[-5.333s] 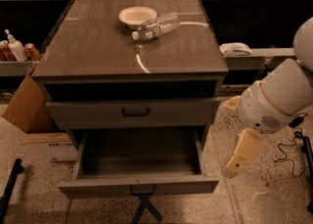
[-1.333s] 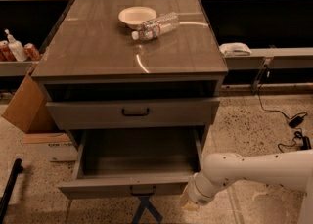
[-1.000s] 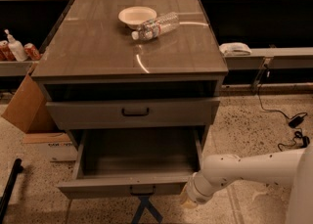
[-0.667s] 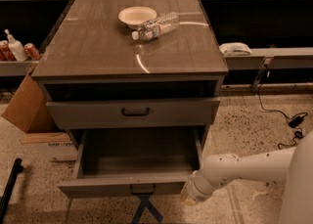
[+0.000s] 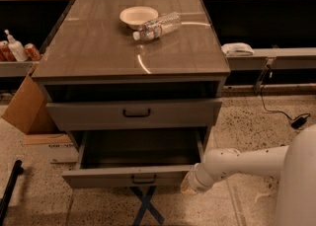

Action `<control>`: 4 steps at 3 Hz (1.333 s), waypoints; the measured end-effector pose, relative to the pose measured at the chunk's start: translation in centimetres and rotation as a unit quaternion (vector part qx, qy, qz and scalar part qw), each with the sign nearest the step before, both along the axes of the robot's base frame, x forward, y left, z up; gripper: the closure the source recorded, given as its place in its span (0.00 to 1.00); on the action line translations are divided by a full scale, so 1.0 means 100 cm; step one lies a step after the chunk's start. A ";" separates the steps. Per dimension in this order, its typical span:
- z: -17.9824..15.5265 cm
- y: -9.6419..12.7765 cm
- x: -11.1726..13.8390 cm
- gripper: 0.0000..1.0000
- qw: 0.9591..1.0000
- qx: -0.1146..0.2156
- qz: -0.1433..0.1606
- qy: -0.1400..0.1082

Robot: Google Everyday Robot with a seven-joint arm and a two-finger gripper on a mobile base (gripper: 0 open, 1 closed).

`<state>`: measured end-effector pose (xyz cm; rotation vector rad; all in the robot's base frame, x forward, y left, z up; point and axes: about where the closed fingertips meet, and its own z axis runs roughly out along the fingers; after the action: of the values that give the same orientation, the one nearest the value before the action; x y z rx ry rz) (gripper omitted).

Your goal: Close middle drawer

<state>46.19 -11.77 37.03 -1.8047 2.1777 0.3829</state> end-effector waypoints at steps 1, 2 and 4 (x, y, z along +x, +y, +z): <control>0.000 0.000 0.000 1.00 1.000 0.000 0.000 0.000; 0.001 -0.001 0.007 1.00 1.000 0.024 -0.002 -0.014; 0.003 0.000 0.037 1.00 0.997 0.065 -0.004 -0.047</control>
Offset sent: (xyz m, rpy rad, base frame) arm 0.0232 -0.0059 0.0061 0.1351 -0.0868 -0.0144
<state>49.89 -11.80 37.30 -1.7100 2.0463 0.4177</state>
